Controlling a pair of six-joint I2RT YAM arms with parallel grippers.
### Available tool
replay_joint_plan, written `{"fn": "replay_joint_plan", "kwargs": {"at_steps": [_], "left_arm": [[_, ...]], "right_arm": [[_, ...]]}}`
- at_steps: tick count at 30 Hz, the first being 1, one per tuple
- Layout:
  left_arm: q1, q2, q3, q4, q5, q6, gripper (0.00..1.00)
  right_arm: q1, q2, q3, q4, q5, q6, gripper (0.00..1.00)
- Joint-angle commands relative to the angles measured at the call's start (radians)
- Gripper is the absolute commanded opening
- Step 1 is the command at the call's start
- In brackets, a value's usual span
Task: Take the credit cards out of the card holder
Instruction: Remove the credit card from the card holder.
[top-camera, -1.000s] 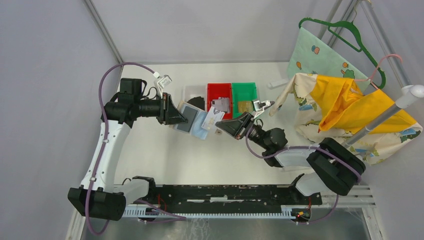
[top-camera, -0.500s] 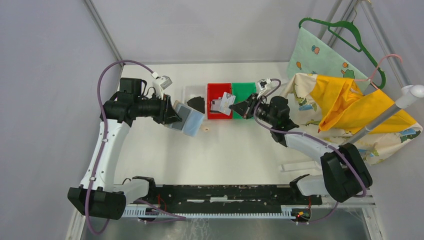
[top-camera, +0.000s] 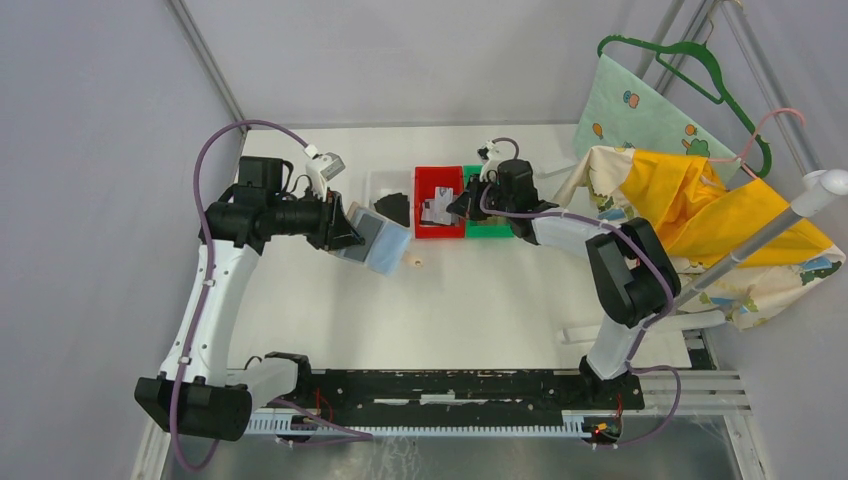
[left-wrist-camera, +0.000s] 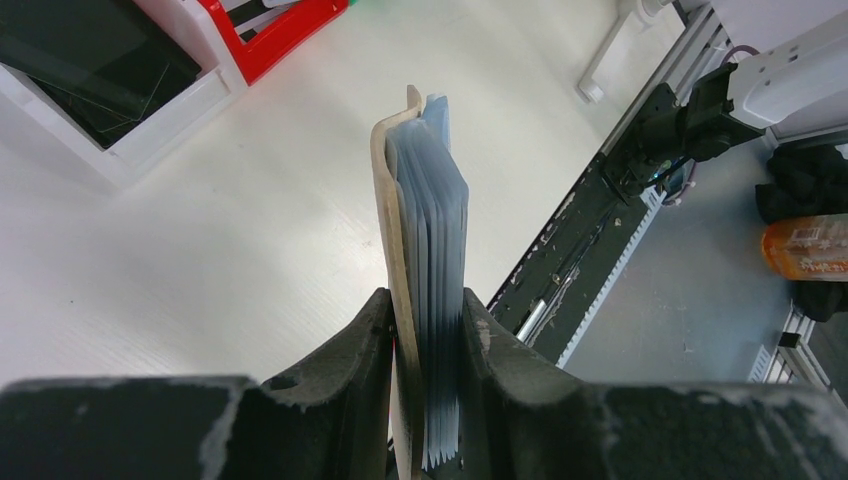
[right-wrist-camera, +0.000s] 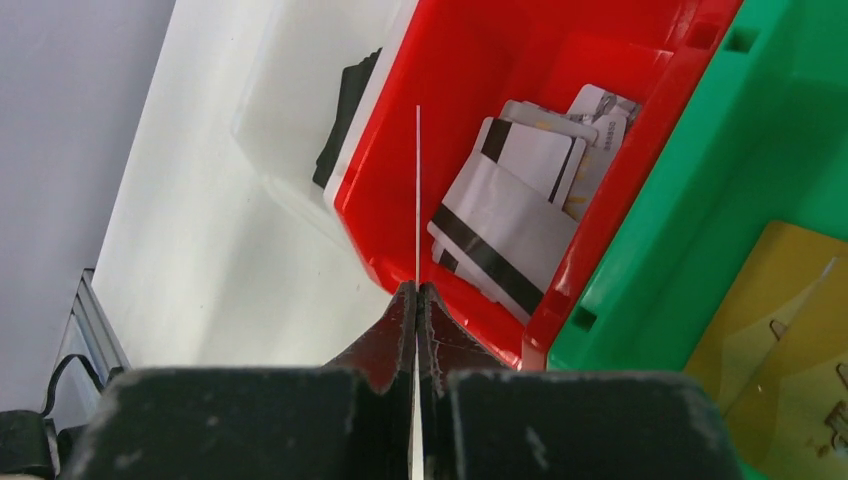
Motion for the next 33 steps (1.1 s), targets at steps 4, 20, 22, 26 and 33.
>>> {"fn": "replay_joint_plan", "kwargs": {"at_steps": [4,20,22,26,33], "left_arm": [[-0.003,-0.018,0.031,0.025,0.078,0.039,0.02],[-0.003,-0.039,0.040,0.036,0.108,0.020,0.02],[-0.004,-0.042,0.044,0.035,0.109,0.019,0.02],[-0.003,-0.048,0.058,0.033,0.115,0.023,0.02],[-0.003,-0.048,0.055,0.036,0.120,0.022,0.02]], "right_arm": [[-0.001,0.102,0.158,-0.035,0.028,-0.043,0.00],[0.040,0.148,0.192,-0.062,0.079,-0.075,0.04],[0.043,0.142,0.195,-0.065,0.085,-0.074,0.09],[0.043,0.124,0.202,-0.106,0.118,-0.079,0.21],[0.060,-0.029,0.163,-0.150,0.236,-0.119,0.42]]}}
